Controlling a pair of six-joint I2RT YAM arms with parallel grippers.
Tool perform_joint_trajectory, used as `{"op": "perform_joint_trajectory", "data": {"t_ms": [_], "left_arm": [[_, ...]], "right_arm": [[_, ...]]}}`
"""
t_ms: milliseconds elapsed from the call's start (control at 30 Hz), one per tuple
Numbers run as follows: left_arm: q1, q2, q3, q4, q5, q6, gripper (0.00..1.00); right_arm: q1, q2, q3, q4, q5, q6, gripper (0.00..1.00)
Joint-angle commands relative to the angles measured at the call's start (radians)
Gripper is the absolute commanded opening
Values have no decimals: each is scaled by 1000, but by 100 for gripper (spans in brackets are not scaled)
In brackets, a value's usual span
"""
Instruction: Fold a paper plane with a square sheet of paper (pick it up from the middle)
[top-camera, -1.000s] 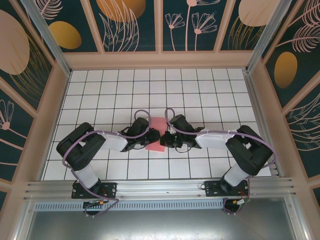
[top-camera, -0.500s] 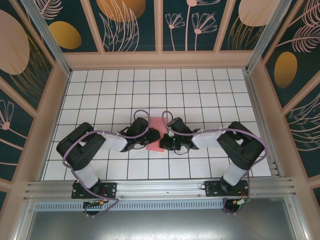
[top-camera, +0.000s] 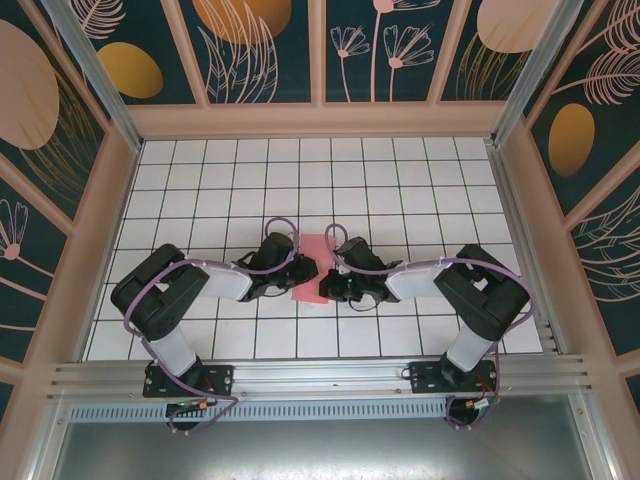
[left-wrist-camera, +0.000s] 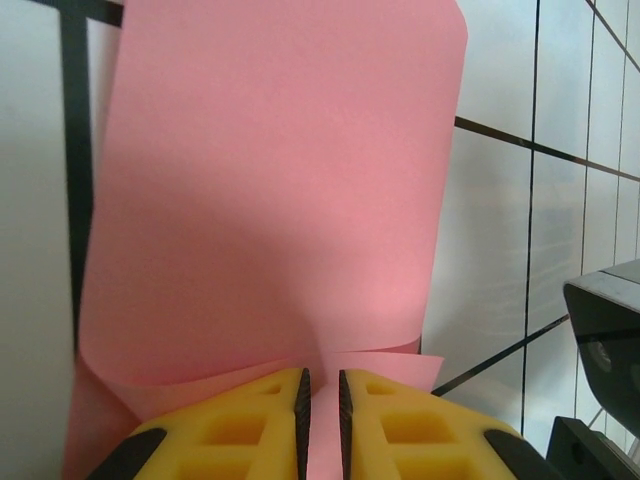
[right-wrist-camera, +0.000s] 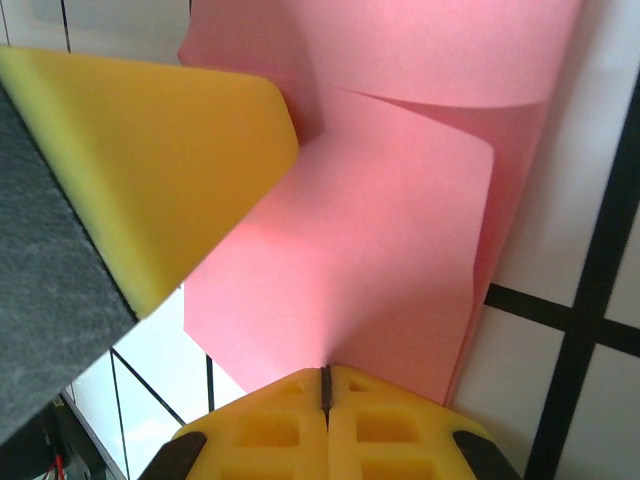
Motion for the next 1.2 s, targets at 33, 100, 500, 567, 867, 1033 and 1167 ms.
{"op": "perform_joint_trajectory", "data": {"t_ms": [33, 100, 500, 567, 867, 1033, 1167], "left_arm": [[47, 4, 0, -153, -111, 80, 19], [54, 1, 5, -181, -134, 86, 19], [105, 8, 68, -261, -173, 132, 20], [119, 23, 76, -267, -165, 139, 20], [137, -21, 150, -382, -183, 184, 22], [136, -142, 160, -413, -158, 191, 24], [132, -225, 94, -263, 20, 152, 23]], "right_arm": [[15, 59, -17, -203, 43, -26, 0], [15, 57, -15, -204, 43, -27, 0], [15, 48, -15, -213, 34, -36, 0], [15, 48, -13, -213, 32, -39, 0], [15, 49, 0, -218, 27, -44, 0], [15, 50, 13, -219, 31, -43, 1], [14, 51, 25, -225, 34, -47, 1]]}}
